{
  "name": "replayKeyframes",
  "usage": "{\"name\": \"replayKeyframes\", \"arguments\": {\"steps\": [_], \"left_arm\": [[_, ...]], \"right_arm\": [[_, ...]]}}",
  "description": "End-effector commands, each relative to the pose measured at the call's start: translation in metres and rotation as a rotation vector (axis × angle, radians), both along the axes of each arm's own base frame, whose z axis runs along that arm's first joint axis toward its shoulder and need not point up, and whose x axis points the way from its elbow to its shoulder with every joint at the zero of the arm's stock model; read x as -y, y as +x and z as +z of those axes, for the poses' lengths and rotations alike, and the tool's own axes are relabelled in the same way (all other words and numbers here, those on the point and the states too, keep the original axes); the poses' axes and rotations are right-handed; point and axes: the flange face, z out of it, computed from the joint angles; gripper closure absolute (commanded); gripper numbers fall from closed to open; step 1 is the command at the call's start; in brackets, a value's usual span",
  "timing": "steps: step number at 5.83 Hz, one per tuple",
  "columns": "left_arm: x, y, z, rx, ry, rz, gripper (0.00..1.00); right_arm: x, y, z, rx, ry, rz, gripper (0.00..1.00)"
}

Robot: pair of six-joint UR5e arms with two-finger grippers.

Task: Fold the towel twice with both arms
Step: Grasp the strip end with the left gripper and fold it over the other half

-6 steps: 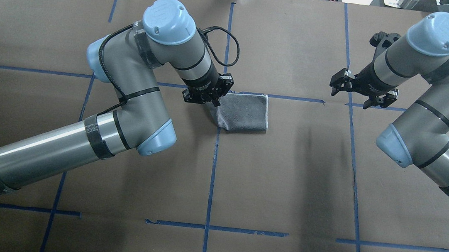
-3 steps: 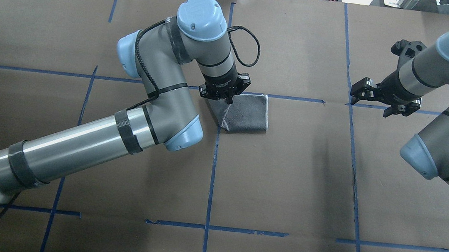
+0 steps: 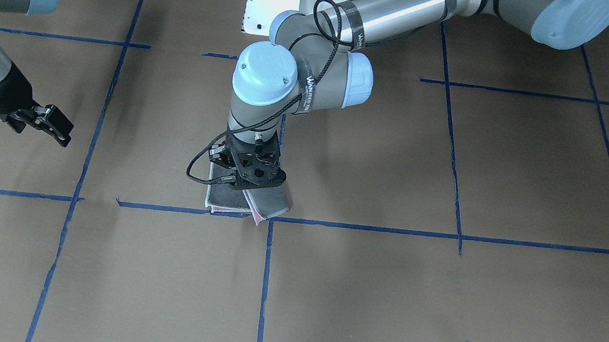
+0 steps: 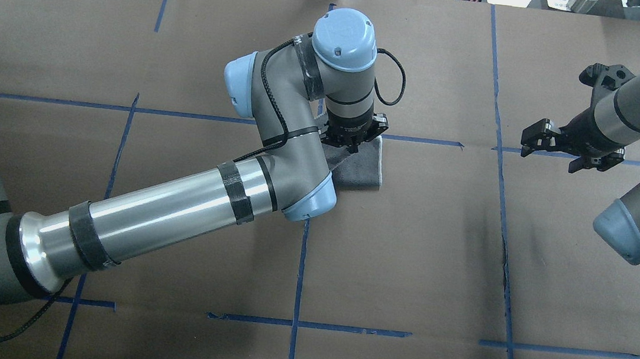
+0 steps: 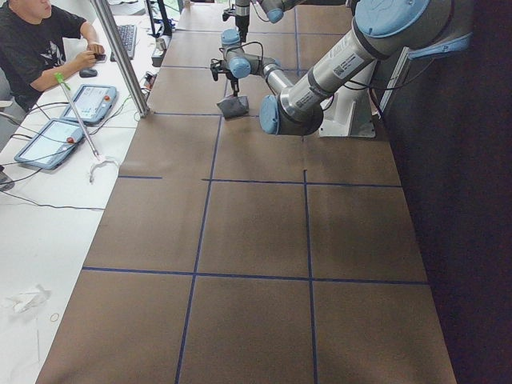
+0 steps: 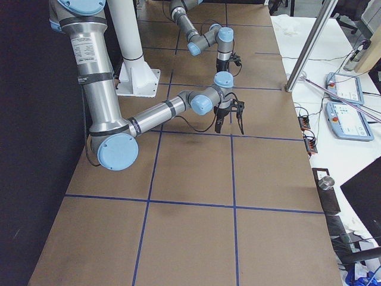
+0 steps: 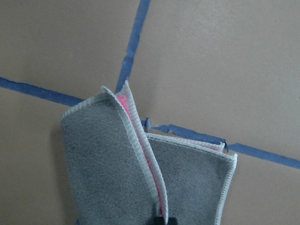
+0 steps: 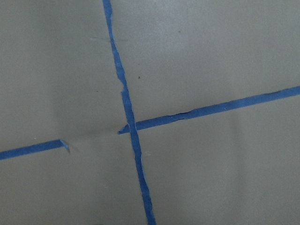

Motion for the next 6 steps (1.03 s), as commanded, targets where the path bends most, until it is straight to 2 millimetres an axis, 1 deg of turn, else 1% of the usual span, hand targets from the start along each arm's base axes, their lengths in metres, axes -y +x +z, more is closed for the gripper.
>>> {"name": "replayKeyframes", "arguments": {"steps": [1, 2, 3, 4, 6], "left_arm": [[-0.012, 0.015, -0.001, 0.014, 0.079, 0.061, 1.0], [-0.017, 0.019, -0.012, 0.006, 0.099, 0.072, 1.0], [-0.021, 0.024, -0.014, 0.013, 0.12, 0.059, 1.0], [-0.022, 0.028, -0.022, 0.015, 0.147, 0.07, 1.0], [-0.028, 0.033, -0.028, 0.006, 0.192, 0.106, 1.0]], "right_arm": [[-0.006, 0.009, 0.007, -0.003, -0.004, -0.001, 0.0], [-0.009, 0.012, 0.01, -0.005, -0.007, 0.001, 0.0], [-0.022, 0.021, 0.007, 0.0, 0.001, 0.001, 0.0], [-0.031, 0.027, 0.006, 0.003, 0.004, 0.002, 0.0], [-0.031, 0.027, 0.007, 0.001, 0.002, 0.001, 0.0]]}}
